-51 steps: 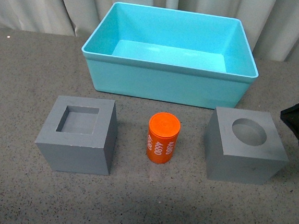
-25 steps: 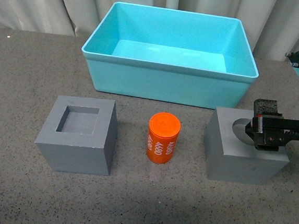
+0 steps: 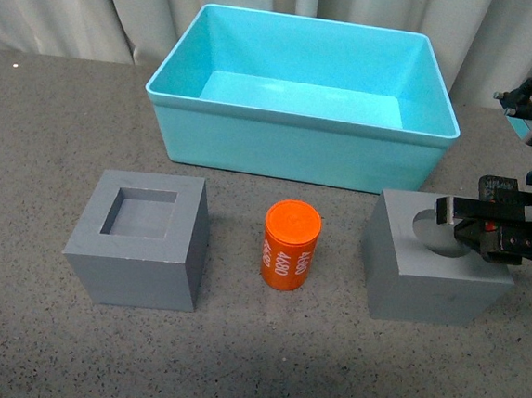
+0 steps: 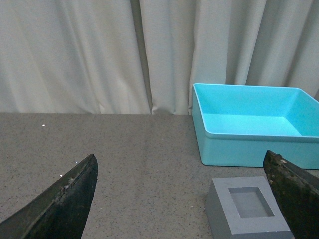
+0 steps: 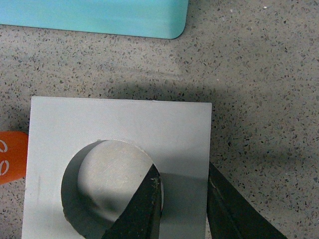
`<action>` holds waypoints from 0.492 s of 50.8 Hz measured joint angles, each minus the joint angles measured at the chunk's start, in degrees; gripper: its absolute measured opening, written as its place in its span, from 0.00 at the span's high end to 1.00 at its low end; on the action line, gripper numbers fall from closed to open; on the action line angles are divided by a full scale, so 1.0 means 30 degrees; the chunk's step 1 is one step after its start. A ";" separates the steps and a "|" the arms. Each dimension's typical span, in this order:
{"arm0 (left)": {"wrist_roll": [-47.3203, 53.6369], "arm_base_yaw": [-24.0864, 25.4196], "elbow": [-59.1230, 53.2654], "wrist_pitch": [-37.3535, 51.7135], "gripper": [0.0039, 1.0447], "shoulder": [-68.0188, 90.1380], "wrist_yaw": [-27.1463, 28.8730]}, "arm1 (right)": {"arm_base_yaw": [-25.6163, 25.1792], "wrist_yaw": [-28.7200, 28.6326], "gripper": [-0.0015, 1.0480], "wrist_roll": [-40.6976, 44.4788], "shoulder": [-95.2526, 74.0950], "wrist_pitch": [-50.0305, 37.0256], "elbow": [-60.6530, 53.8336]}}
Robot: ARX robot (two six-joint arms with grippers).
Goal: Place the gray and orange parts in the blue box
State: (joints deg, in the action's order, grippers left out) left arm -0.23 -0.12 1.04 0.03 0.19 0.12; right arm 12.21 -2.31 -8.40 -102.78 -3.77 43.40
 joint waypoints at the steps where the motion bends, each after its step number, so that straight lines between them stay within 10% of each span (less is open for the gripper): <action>1: 0.0000 0.0000 0.0000 0.0000 0.06 0.0000 0.0000 | 0.0000 0.0000 0.83 -0.0007 0.0007 0.0022 0.0007; 25: 0.0000 0.0000 0.0000 0.0000 0.06 0.0000 0.0000 | -0.1224 -0.1122 0.83 0.0124 0.4503 0.1829 -0.0561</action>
State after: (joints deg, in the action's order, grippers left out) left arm -0.23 -0.12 1.04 0.03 0.19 0.12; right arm 8.54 -5.67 -8.03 -89.27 1.72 41.71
